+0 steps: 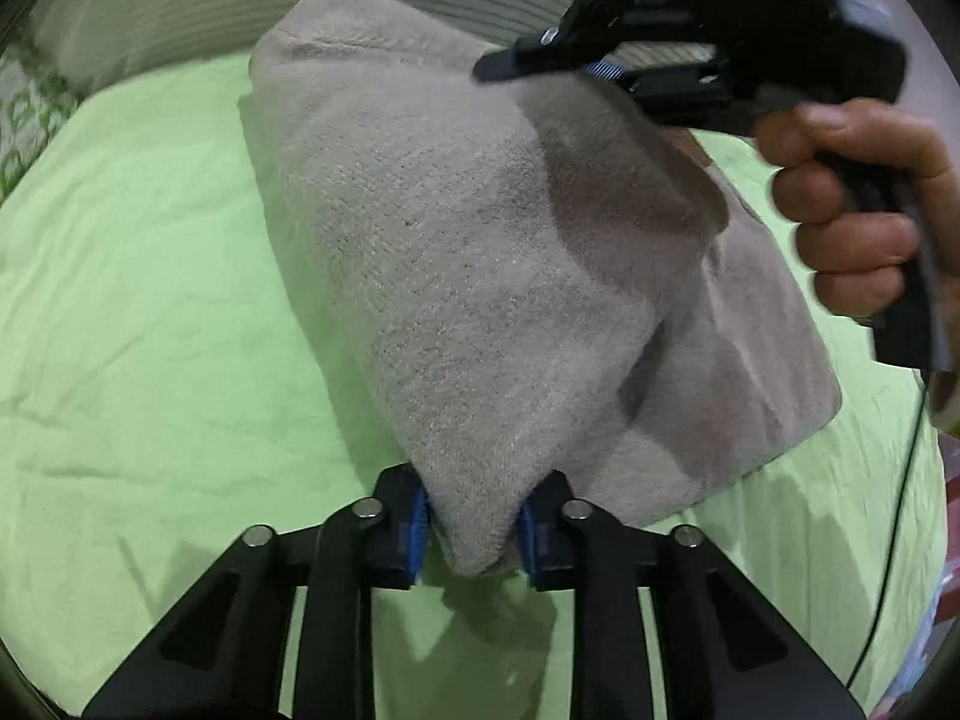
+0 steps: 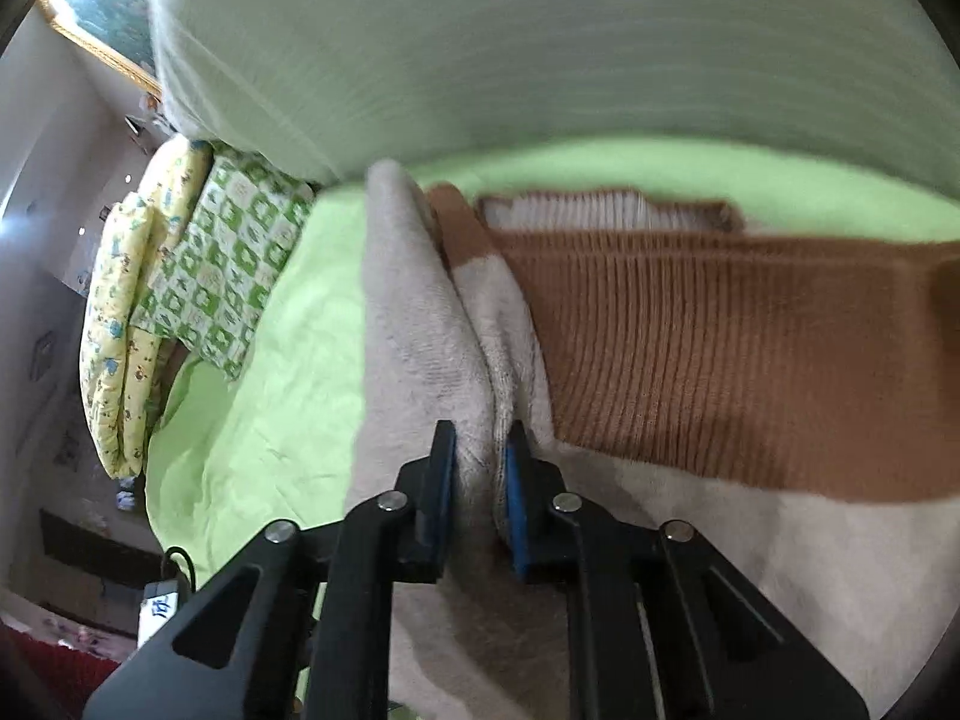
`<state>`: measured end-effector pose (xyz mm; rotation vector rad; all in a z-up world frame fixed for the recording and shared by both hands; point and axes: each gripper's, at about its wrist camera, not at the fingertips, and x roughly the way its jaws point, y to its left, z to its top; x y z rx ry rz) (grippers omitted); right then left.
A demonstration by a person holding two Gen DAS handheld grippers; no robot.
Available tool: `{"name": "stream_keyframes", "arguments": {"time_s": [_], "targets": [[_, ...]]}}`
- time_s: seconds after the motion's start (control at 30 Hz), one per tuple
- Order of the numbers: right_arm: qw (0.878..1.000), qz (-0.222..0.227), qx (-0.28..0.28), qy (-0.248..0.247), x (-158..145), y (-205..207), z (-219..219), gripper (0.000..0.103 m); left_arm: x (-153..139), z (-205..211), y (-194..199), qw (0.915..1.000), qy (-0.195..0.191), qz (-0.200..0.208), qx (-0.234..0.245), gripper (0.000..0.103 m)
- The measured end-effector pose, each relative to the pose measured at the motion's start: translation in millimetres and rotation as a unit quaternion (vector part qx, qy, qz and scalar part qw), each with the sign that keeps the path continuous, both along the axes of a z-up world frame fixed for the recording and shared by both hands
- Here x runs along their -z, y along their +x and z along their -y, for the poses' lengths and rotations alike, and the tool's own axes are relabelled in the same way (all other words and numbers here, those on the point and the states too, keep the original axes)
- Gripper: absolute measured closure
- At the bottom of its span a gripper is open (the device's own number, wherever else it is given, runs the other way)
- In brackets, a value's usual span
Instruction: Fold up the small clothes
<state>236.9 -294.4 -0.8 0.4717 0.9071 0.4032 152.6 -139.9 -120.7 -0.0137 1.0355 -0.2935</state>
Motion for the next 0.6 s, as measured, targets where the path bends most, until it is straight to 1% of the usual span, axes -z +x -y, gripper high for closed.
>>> {"name": "stream_keyframes", "arguments": {"time_s": [0.1,0.17,0.23,0.3,0.37,0.43,0.47,0.53,0.6], "targets": [[0.999,0.031,0.032,0.019,-23,-26,11,0.089,-13,-2,-2,0.9998,-0.014,0.011,0.010,0.085],[0.996,0.052,0.063,0.027,-40,-55,25,0.089,-24,3,-5,0.9993,-0.019,0.022,0.025,0.085],[0.992,0.068,0.099,0.026,-49,-84,42,0.089,-32,14,-8,0.9983,-0.011,0.033,0.048,0.085],[0.987,0.080,0.140,0.024,-50,-114,64,0.089,-32,26,-9,0.9969,0.000,0.036,0.070,0.085],[0.981,0.071,0.178,0.006,-38,-131,79,0.089,-26,36,-9,0.9960,0.008,0.033,0.082,0.085],[0.976,0.041,0.213,0.009,-9,-138,99,0.089,-14,35,-1,0.9960,0.017,0.017,0.086,0.085],[0.973,0.027,0.229,-0.004,5,-138,106,0.089,-10,37,7,0.9960,0.020,0.009,0.086,0.085],[0.969,-0.001,0.244,-0.036,37,-134,113,0.089,-3,37,12,0.9962,0.025,0.000,0.084,0.084],[0.968,-0.002,0.247,-0.040,50,-133,113,0.089,-2,38,13,0.9962,0.022,0.000,0.084,0.084]]}}
